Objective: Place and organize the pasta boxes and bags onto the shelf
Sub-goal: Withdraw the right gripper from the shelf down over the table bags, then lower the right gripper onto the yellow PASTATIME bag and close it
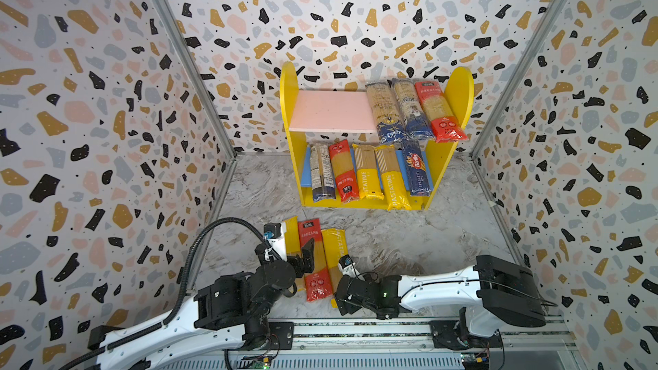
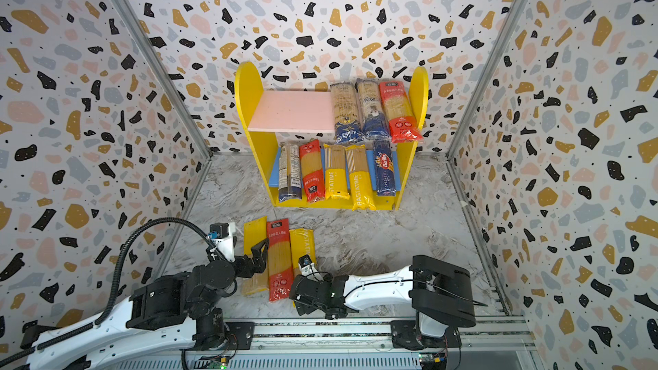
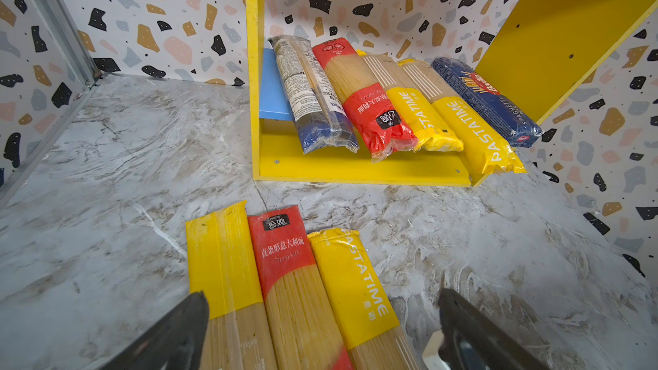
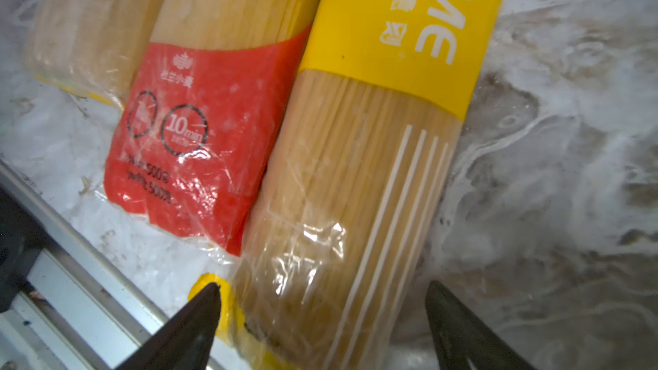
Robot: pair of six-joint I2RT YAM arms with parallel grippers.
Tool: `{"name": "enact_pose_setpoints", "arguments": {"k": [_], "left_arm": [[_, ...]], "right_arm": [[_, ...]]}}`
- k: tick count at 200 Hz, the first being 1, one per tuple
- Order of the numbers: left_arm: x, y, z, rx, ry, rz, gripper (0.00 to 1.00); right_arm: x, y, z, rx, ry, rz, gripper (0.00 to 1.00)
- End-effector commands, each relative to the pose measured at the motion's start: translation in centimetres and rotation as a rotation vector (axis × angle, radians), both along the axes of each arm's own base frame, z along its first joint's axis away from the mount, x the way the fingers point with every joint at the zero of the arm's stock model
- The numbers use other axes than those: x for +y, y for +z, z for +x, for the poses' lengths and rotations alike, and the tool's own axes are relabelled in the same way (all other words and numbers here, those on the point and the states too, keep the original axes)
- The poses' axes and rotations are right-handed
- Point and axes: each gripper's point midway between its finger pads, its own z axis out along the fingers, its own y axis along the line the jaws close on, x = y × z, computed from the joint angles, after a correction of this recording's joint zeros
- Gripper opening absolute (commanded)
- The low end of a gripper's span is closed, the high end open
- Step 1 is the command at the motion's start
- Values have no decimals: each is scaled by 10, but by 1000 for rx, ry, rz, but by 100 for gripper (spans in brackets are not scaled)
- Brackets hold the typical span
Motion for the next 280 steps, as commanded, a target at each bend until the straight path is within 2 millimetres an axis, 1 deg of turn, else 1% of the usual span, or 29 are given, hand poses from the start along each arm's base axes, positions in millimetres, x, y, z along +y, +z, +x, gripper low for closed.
{"name": "enact_pose_setpoints", "arguments": {"k": [1, 14, 41, 64, 80, 114, 159, 189, 215, 245, 280], "left_arm": [[-2, 14, 1, -31, -5, -17, 99], [-2, 14, 2, -32, -6, -11, 100], [-2, 13, 2, -33, -6, -7, 100], [-1, 13, 2, -35, -3, -5, 100], [0, 14, 2, -37, 0, -5, 99], [0, 15, 2, -42, 3, 3, 100], [-2, 13, 4, -41, 6, 21, 100], [-3, 14, 4, -42, 8, 25, 99], [-2, 17, 5, -44, 10, 24, 99], [-1, 19, 4, -44, 12, 23, 100], [-1, 22, 5, -44, 13, 22, 99]], "right_arm": [[18, 5, 3, 10, 21, 28, 90], [19, -3, 6, 18, 17, 8, 90], [15, -21, 15, 26, -11, -66, 90], [5, -35, 23, 27, -45, -149, 88], [1, -39, 24, 25, -50, -183, 88], [-11, -35, 21, 31, -56, -183, 88], [-42, -29, 23, 19, -95, -224, 88], [-52, -26, 22, 15, -103, -221, 88], [-63, -28, 23, 13, -121, -238, 88], [-68, -25, 26, 5, -128, -229, 88], [-67, -14, 36, -15, -138, -210, 88]]}}
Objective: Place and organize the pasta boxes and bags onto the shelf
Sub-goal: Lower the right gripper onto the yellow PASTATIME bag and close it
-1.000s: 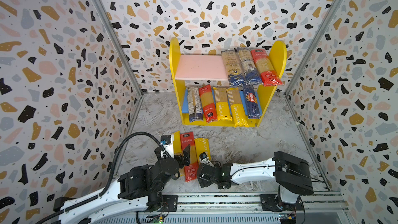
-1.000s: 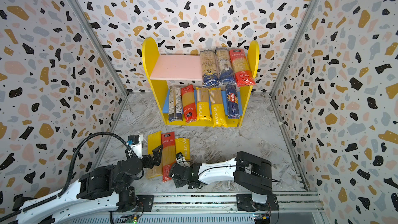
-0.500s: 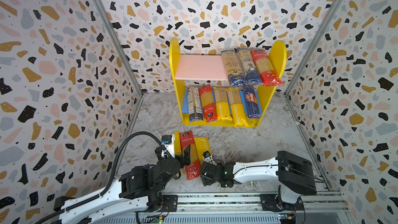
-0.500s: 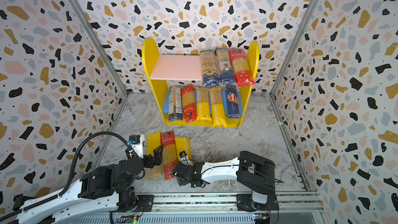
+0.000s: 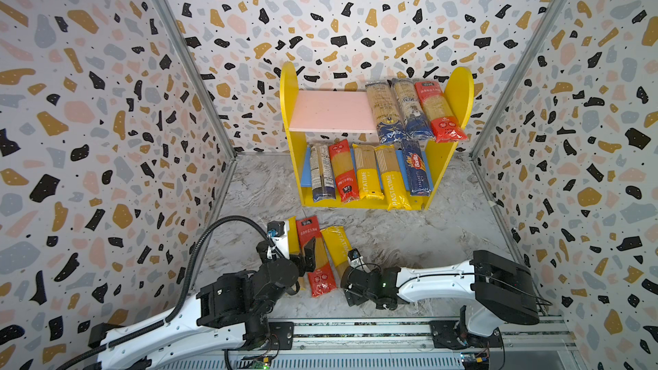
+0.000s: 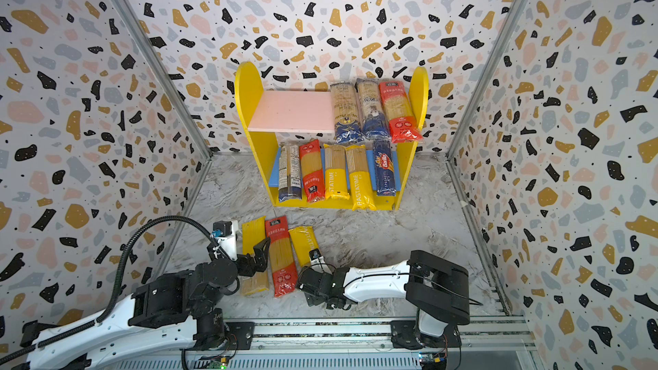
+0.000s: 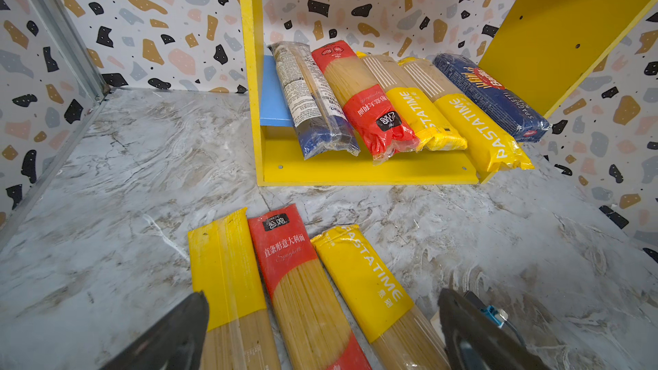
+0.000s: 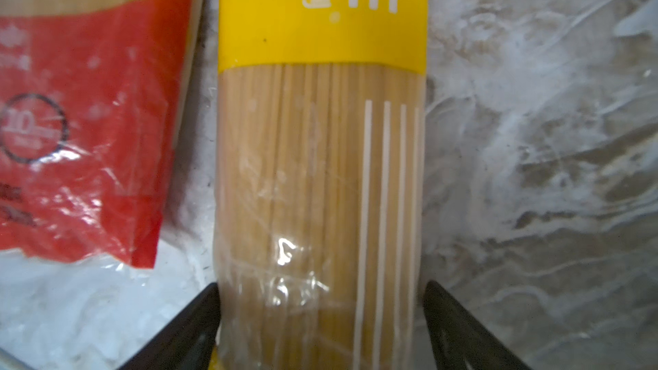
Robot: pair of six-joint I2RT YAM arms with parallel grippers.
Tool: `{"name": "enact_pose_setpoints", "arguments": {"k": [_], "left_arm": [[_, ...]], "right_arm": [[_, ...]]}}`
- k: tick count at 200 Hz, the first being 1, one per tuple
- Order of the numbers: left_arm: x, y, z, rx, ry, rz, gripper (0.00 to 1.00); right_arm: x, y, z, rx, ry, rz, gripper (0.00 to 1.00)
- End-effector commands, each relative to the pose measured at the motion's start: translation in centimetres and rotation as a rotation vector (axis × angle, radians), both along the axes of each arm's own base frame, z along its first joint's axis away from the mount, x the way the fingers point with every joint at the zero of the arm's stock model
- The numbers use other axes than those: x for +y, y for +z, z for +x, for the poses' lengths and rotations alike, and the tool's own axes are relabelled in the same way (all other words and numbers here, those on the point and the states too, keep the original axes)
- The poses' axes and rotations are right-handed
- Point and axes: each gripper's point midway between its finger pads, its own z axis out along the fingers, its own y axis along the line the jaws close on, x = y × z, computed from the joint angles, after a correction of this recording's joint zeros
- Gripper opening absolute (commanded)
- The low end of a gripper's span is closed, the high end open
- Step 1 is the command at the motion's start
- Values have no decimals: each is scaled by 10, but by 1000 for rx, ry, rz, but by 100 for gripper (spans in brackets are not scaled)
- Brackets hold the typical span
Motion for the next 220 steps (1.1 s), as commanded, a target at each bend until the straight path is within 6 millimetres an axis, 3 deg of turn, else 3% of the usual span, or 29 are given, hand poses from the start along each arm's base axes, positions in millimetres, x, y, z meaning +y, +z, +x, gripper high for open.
{"name": "enact_pose_setpoints", "arguments": {"k": [1, 220], "left_arm": [[1, 17, 2, -32, 12, -22, 99], [-3, 27, 6, -48, 17, 30, 99]], "right_arm": [[-27, 0, 7, -19, -25, -85, 88], [6, 16, 25, -26, 11, 1, 92]]}}
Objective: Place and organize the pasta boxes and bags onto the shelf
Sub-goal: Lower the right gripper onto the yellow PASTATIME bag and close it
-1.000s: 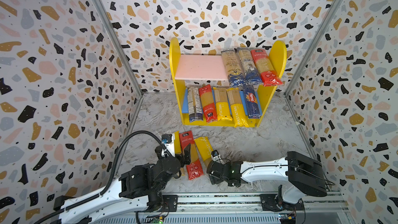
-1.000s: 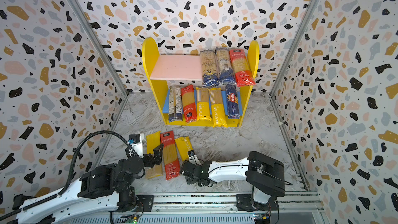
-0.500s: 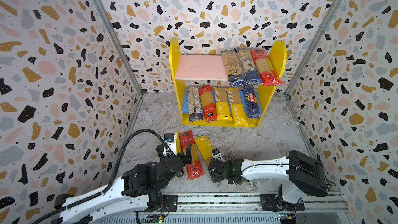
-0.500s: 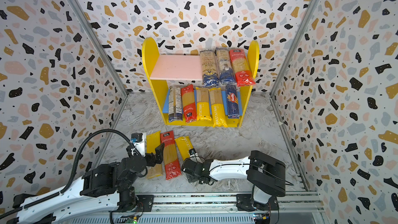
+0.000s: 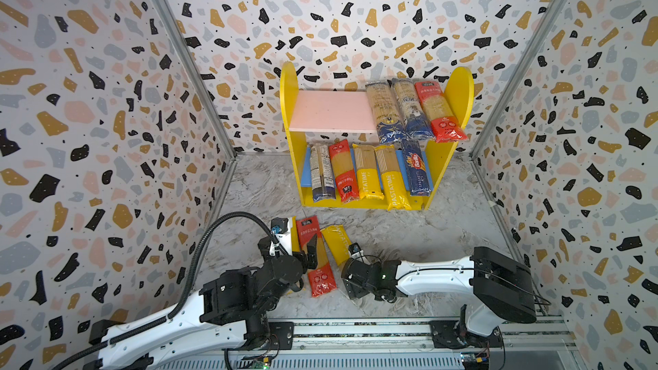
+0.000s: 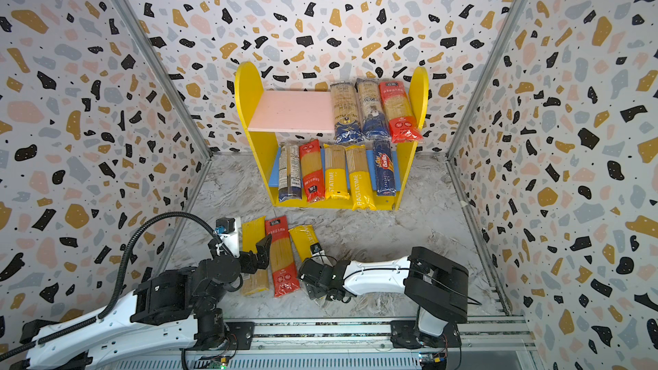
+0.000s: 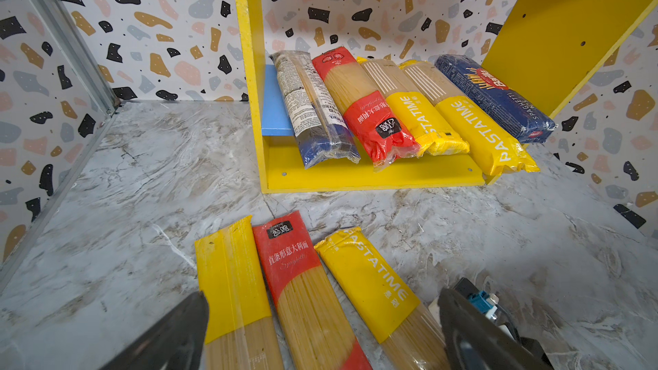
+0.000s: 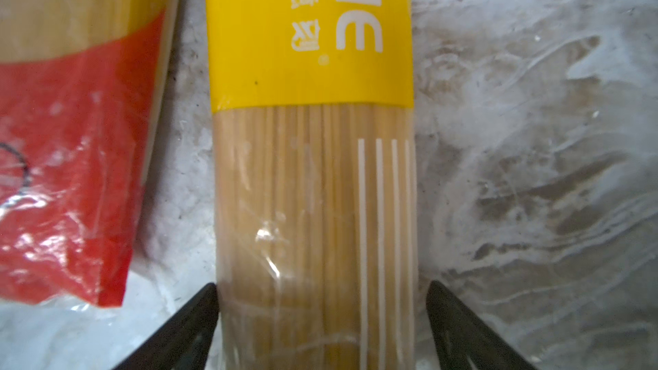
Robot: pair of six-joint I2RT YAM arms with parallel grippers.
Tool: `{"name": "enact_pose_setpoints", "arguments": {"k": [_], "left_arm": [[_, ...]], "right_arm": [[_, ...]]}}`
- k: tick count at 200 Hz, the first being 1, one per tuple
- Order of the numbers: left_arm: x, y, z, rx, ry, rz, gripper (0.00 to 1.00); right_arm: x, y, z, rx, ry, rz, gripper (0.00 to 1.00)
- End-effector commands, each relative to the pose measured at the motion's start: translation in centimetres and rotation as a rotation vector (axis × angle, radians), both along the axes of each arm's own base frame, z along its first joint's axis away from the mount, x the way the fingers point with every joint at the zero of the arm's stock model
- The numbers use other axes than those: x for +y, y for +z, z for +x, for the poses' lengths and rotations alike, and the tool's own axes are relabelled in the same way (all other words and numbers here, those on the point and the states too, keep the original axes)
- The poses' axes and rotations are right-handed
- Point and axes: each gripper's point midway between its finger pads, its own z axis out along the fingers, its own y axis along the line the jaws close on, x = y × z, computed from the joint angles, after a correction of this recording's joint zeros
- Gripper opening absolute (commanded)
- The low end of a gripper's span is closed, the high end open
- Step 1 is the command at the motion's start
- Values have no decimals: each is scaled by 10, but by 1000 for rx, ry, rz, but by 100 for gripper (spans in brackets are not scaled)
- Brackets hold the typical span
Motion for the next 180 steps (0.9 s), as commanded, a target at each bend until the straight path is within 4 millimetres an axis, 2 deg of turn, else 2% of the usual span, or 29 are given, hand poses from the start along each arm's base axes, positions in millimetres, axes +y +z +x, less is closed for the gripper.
{"name": "enact_pose_setpoints", "arguments": {"k": [1, 67, 142, 156, 180], "left_arm": [[2, 17, 2, -37, 13, -13, 100], [-3, 21, 5, -48, 16, 12, 100], [-11, 21, 10, -61, 15, 63, 99], [-12, 20, 11, -62, 15, 73, 100], [-15, 21, 12, -61, 14, 85, 100]], "right_arm": [[8, 12, 6, -15, 11, 22, 92], [17, 0, 12, 6, 28, 13, 92], [8, -25, 17, 55, 21, -29, 90], [7, -31, 15, 72, 24, -34, 85], [1, -41, 11, 100, 22, -44, 60]]}}
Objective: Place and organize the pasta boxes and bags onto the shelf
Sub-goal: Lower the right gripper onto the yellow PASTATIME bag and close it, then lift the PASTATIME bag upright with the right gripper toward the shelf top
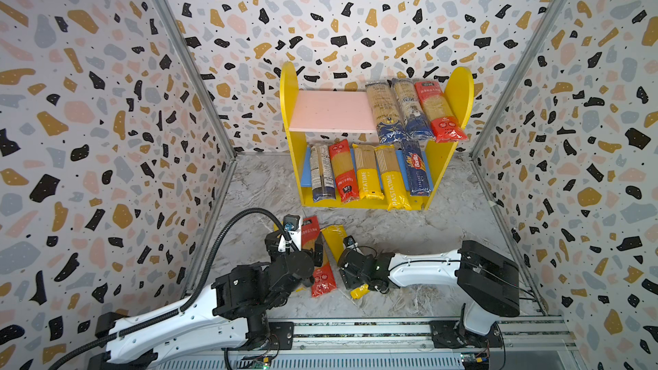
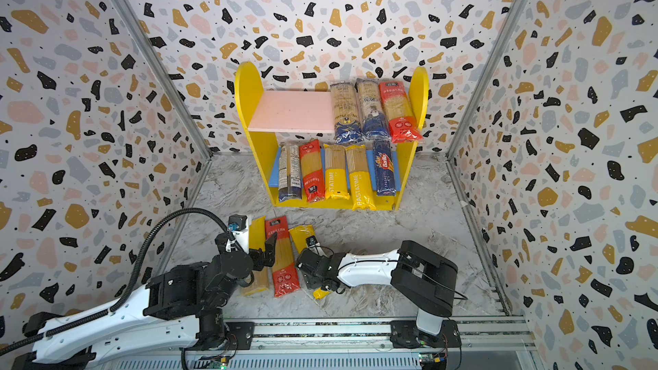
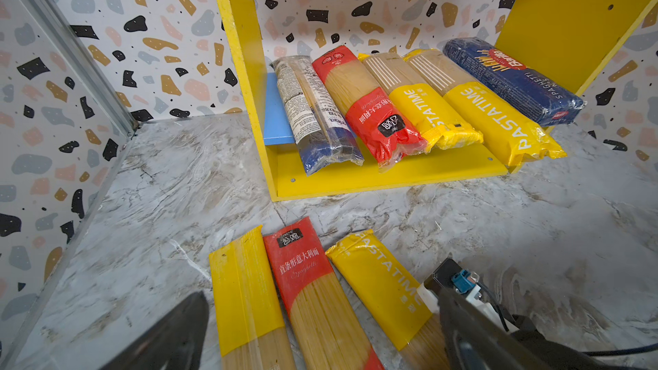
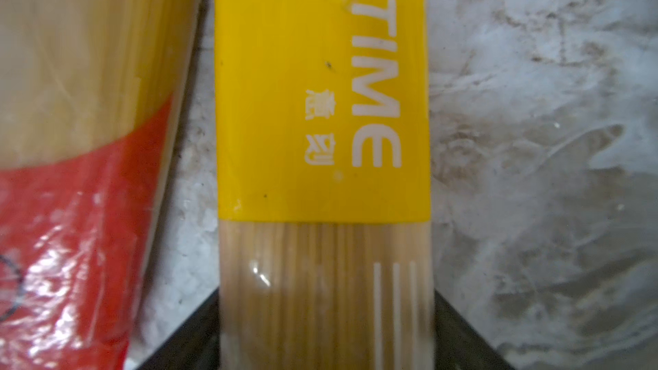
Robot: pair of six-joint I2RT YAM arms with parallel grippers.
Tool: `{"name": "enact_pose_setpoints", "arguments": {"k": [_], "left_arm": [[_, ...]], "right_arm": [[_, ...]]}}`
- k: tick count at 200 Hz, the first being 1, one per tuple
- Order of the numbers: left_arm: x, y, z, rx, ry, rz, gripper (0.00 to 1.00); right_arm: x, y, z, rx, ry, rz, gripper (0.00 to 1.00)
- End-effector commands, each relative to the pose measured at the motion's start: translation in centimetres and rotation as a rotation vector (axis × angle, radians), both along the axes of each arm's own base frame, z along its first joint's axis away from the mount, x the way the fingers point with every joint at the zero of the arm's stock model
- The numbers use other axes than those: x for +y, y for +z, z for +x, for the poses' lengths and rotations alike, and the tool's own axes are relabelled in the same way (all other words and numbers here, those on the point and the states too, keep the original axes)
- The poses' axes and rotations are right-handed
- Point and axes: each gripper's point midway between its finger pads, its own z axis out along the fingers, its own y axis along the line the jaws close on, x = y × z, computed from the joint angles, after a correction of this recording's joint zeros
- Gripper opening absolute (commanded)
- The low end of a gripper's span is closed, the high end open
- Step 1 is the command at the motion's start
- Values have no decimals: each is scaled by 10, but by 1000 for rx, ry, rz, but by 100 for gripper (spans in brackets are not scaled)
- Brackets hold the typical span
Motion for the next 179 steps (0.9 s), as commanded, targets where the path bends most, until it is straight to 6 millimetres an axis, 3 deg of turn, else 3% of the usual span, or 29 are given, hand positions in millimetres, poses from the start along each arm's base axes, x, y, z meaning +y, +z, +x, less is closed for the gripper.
{"name": "enact_pose_setpoints", "arguments": {"k": [1, 51, 75, 104, 143, 179], "left_arm": [[-2, 19, 3, -40, 9, -28, 100], [6, 11, 0, -30, 22, -57, 100], [10, 15, -2, -34, 24, -87, 100], [14, 20, -4, -33, 20, -128, 99], [15, 20, -5, -24, 23, -138, 99], [12, 19, -6, -17, 18, -160, 99]], "right_arm": [[-20, -34, -16, 111, 3, -76, 59], [-34, -43, -30, 158, -8, -35, 30], [-35, -33, -34, 160, 2, 4, 20], [-32, -13, -38, 149, 19, 71, 0], [-28, 15, -41, 127, 46, 175, 0], [-22, 55, -44, 90, 80, 329, 0]]}}
